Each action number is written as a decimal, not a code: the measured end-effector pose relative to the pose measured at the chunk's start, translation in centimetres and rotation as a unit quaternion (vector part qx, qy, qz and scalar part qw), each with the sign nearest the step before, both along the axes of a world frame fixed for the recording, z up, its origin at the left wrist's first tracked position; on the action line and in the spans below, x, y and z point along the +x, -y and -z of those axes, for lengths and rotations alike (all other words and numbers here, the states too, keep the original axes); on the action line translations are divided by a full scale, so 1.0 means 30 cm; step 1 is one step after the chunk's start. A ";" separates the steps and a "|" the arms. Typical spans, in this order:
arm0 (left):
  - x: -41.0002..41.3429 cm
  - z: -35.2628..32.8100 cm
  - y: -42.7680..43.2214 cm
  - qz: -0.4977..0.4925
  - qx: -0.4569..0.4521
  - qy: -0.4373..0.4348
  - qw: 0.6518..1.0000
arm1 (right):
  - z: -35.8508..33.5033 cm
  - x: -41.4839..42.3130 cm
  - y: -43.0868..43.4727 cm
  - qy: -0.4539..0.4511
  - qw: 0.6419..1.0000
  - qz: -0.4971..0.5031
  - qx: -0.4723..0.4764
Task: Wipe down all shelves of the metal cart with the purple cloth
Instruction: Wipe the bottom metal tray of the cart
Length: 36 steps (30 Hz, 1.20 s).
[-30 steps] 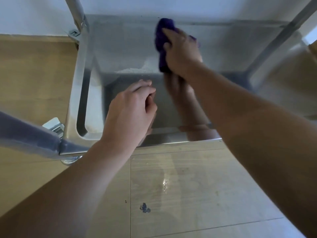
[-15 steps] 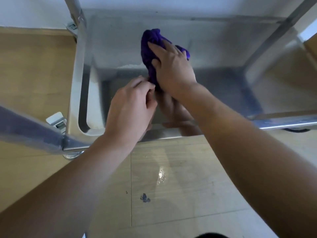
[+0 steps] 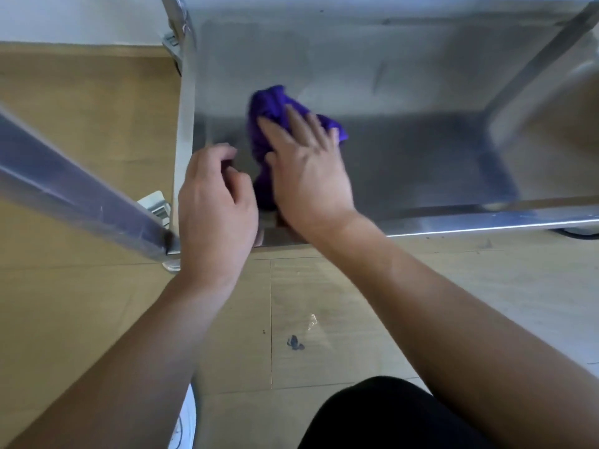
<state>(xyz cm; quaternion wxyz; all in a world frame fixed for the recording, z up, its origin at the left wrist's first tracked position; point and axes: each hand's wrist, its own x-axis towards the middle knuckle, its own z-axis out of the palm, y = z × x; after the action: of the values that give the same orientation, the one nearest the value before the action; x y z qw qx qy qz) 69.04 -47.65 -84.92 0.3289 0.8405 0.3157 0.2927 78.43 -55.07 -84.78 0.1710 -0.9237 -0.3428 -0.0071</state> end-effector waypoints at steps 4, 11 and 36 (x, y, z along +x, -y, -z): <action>0.000 -0.006 -0.005 -0.016 -0.031 0.023 0.999 | 0.020 -0.069 0.003 -0.017 0.997 -0.071 0.029; -0.006 0.008 -0.014 0.036 -0.024 -0.025 0.999 | 0.006 0.076 0.245 0.003 0.999 0.010 0.054; 0.137 0.022 0.333 0.220 0.171 -0.113 0.954 | 0.022 0.200 0.572 0.002 0.988 0.142 0.061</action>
<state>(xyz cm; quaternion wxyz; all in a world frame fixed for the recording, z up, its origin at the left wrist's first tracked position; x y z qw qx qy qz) 73.15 -57.64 -85.58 0.1989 0.9604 0.1028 0.1658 84.43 -72.22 -85.45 0.2235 -0.9507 -0.2078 -0.0543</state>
